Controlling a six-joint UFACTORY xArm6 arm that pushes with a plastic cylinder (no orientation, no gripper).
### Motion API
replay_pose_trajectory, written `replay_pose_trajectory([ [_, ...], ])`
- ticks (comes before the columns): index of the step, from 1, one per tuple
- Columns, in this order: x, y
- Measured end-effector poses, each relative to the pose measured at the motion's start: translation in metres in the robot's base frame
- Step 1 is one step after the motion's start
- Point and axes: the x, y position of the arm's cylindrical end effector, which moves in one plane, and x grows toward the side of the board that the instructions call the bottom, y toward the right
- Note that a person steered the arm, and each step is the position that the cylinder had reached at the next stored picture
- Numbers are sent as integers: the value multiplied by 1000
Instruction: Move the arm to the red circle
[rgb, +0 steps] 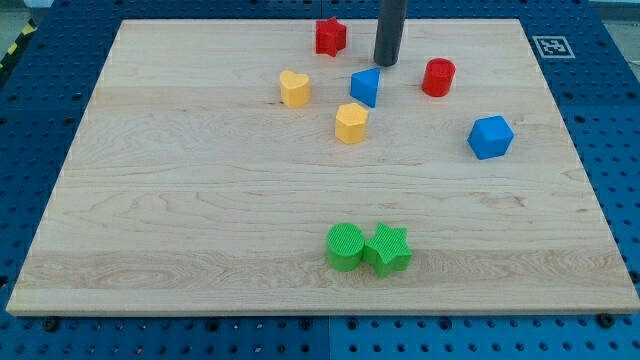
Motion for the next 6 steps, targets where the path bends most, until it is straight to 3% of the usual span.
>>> replay_pose_trajectory([
  [2, 0, 19],
  [4, 0, 73],
  [5, 8, 107],
  [6, 43, 116],
])
